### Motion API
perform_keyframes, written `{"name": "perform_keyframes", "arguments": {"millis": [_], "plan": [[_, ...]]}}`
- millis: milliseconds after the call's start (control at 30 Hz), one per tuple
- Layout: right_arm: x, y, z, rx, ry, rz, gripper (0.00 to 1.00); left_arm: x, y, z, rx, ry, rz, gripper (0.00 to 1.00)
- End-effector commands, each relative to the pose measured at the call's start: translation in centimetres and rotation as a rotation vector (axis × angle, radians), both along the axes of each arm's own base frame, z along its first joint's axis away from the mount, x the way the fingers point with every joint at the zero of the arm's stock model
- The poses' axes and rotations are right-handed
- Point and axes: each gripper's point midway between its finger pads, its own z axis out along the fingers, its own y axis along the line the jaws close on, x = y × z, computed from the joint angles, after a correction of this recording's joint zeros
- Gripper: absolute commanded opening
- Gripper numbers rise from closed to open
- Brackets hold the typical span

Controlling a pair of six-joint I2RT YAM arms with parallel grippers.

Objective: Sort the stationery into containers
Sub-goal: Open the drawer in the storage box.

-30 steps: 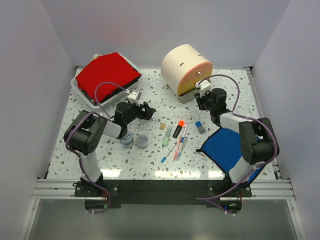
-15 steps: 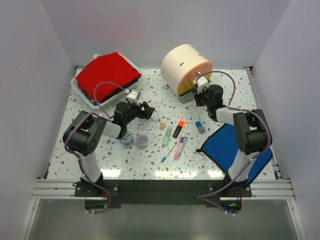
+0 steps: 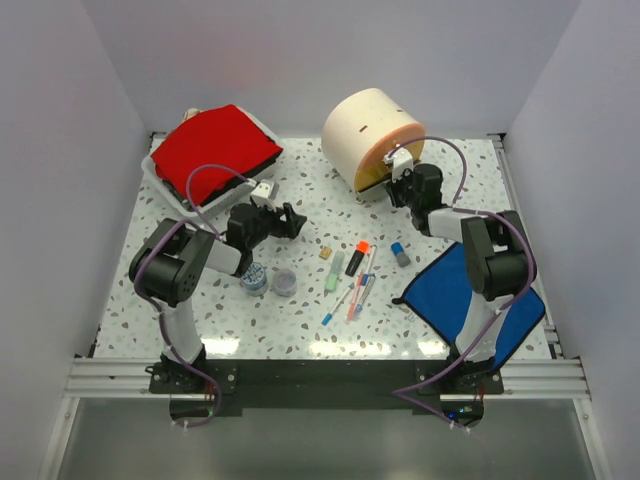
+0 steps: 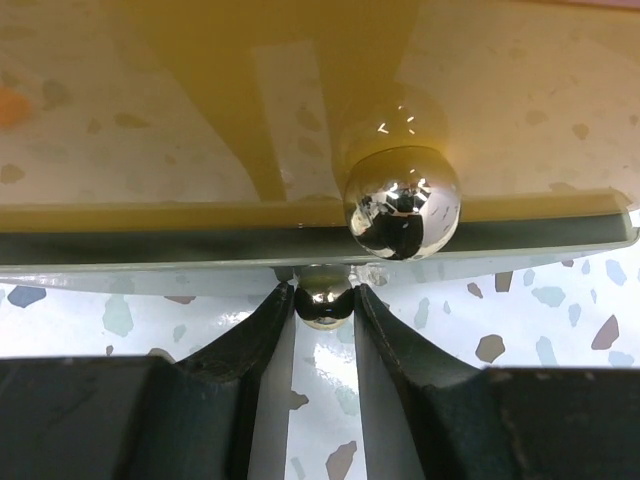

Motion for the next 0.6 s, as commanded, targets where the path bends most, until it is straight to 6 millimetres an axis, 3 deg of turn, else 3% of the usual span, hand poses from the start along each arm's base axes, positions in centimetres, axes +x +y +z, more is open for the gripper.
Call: {"name": "perform_keyframes", "arguments": {"millis": [0, 100, 567], "plan": [[1.1, 0.7, 2.3, 0.02, -0.061, 0.032, 0.11, 1.6, -0.2, 2.6, -0.035, -0.088, 0.002, 0.81], [0.5, 0.8, 2.5, 0.017, -0.056, 0.044, 0.0, 1.5, -0.2, 2.5, -0.036, -0.084, -0.001, 0.81], [-4.0, -0.1, 2.7, 0.006, -0.033, 0.052, 0.0, 0.0, -0.7, 3.2, -0.015, -0.115, -0.015, 0.81]]}}
